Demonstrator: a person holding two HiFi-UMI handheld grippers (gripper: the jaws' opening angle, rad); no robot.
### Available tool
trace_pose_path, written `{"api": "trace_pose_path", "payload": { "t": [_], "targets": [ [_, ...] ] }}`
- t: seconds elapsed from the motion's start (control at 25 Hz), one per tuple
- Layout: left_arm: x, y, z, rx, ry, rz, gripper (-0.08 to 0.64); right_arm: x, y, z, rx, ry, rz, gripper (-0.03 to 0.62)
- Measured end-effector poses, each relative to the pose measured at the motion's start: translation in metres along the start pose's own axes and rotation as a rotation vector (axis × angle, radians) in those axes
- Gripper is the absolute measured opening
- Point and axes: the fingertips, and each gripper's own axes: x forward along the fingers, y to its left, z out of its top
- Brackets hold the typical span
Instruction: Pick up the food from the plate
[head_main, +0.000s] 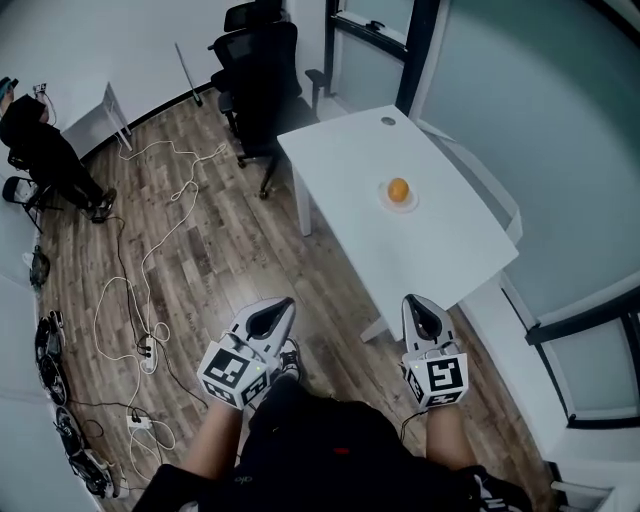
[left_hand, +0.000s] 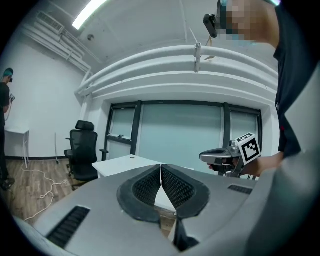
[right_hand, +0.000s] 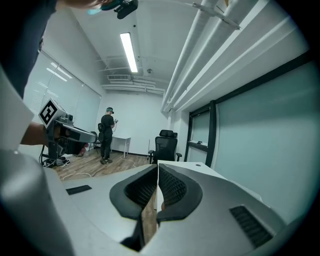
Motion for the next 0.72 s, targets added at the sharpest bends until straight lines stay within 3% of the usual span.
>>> {"api": "trace_pose_path", "payload": {
  "t": [0.28,0.52,0.72],
  "targets": [
    [0.054,0.089,0.027,-0.002,0.0,-0.082,0.023,0.091,-0.01,0.022,-0.007,0.032,-0.068,0.025],
    [0.086,0.17,0.048,0.008,0.008,-0.145,0.023,0.167,-0.009,0.038,0.077,0.045,-0.113,0.025],
    [0.107,0.209,0.047,-0.009,0.024,-0.204,0.023,0.204,-0.011,0.045,0.123,0.056,-0.162,0.025]
  ]
}}
